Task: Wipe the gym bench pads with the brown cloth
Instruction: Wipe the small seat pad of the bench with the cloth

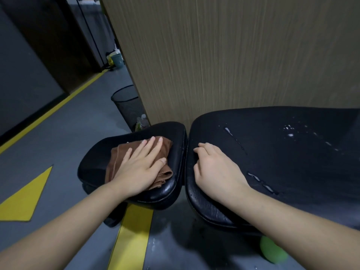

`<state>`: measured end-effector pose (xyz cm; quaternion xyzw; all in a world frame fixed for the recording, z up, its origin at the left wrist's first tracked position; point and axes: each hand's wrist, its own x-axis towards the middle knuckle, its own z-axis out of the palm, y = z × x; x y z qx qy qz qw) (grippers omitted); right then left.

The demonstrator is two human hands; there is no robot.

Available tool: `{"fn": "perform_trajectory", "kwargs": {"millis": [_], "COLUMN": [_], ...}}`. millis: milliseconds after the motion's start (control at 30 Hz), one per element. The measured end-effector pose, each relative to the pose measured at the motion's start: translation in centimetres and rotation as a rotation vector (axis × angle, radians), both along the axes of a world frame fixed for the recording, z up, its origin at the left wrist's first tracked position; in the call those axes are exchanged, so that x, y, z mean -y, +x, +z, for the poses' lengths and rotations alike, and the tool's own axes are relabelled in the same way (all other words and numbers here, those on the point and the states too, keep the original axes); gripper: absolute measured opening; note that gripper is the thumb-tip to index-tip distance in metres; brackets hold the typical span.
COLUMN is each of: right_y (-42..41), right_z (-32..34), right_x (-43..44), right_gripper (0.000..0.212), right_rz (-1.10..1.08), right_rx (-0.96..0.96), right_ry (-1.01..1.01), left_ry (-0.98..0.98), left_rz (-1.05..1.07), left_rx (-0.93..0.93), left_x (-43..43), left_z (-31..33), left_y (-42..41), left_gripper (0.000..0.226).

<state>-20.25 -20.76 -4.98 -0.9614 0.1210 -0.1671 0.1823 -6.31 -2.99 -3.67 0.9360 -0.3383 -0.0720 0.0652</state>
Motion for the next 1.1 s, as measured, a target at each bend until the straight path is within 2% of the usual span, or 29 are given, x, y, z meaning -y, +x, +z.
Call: {"fn": "perform_trajectory", "kwargs": {"millis": [367, 833, 1100], "right_y": [0.1, 0.0, 0.2], "right_z": [0.4, 0.5, 0.4], "right_x": [-0.1, 0.2, 0.2], "right_gripper": [0.047, 0.058, 0.059], "right_rz": [-0.028, 0.094, 0.086], "right_rx": [-0.012, -0.145, -0.128], "right_ry": [-0.015, -0.079, -0.09], "left_ry": [0.039, 0.038, 0.002], "left_rz": [0.024, -0.219, -0.251], "left_rx": [0.004, -0.02, 0.08], "left_x": [7.1, -0.1, 4.0], "left_z": [0.2, 0.3, -0.1], "left_y": [8.3, 0.2, 1.6], "left_gripper": [0.058, 0.057, 0.057]}}
